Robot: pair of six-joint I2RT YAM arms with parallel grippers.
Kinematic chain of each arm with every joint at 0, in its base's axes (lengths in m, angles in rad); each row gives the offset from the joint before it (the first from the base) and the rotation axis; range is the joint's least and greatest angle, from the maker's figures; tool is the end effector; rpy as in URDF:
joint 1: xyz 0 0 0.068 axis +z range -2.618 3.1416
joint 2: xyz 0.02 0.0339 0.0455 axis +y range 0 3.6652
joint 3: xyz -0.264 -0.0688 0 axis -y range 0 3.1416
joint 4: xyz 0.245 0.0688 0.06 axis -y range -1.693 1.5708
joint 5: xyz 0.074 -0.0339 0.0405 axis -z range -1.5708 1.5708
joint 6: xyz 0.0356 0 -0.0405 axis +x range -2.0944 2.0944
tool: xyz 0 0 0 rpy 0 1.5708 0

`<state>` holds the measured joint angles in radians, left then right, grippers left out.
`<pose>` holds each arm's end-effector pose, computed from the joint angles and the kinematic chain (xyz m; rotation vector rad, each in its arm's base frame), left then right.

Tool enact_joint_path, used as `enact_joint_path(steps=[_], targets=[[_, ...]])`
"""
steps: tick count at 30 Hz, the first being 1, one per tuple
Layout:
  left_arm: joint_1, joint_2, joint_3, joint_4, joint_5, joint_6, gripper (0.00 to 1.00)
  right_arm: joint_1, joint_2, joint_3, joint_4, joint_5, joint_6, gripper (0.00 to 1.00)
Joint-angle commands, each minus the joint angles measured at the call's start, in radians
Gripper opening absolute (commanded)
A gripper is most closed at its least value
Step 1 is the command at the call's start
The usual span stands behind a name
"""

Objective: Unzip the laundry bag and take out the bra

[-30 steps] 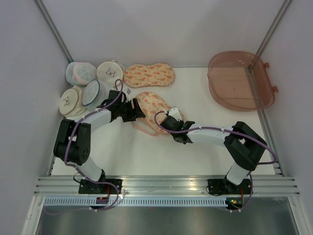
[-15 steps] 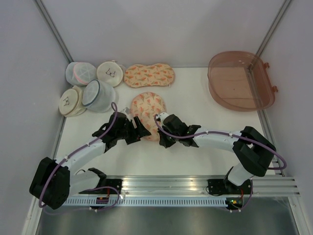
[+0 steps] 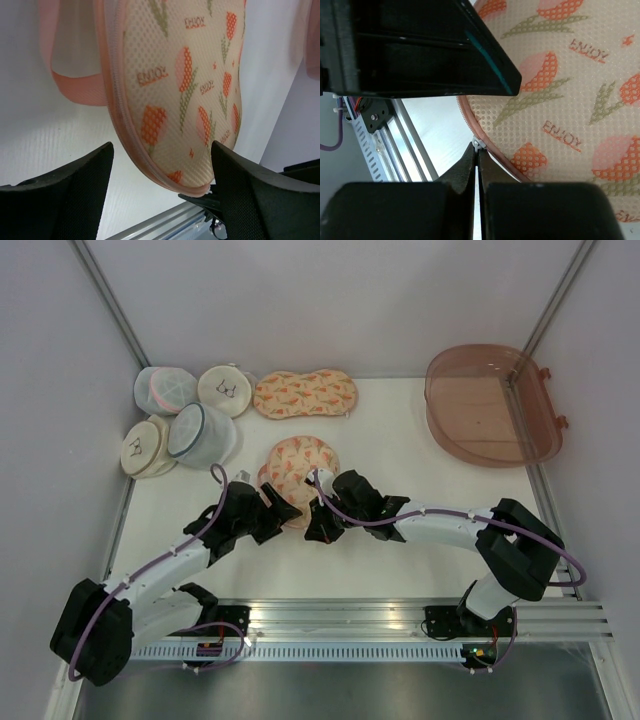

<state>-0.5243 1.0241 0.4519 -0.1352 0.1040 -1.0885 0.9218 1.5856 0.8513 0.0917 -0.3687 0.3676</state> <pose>0.1751 -0.1055 0.1857 -0.6289 2.3821 -0.9077 0.1903 0.2721 0.1936 -0.8682 2.2373 1.0749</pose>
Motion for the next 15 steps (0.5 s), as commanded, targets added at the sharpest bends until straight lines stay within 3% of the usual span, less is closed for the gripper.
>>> enact_joint_path(steps=[1, 3, 8, 12, 14, 15], targets=[[-0.003, 0.011, -0.018, 0.065, -0.07, -0.073, 0.82, 0.008, -0.012, 0.011, 0.071, -0.036, 0.013, 0.01], [-0.003, 0.039, -0.018, 0.091, -0.079, -0.077, 0.79, 0.011, -0.01, 0.009, 0.072, -0.035, 0.016, 0.01], [-0.003, 0.08, -0.009, 0.156, -0.095, -0.08, 0.6, 0.014, -0.013, 0.009, 0.062, -0.03, 0.016, 0.01], [-0.003, 0.099, 0.002, 0.178, -0.131, -0.062, 0.28, 0.017, -0.016, 0.011, 0.034, -0.009, 0.007, 0.0], [-0.003, 0.106, 0.016, 0.177, -0.15, -0.05, 0.2, 0.017, -0.019, 0.011, 0.016, 0.002, -0.001, 0.0], [-0.002, 0.117, 0.019, 0.172, -0.156, -0.036, 0.11, 0.015, -0.019, 0.012, 0.007, 0.007, -0.004, 0.01]])
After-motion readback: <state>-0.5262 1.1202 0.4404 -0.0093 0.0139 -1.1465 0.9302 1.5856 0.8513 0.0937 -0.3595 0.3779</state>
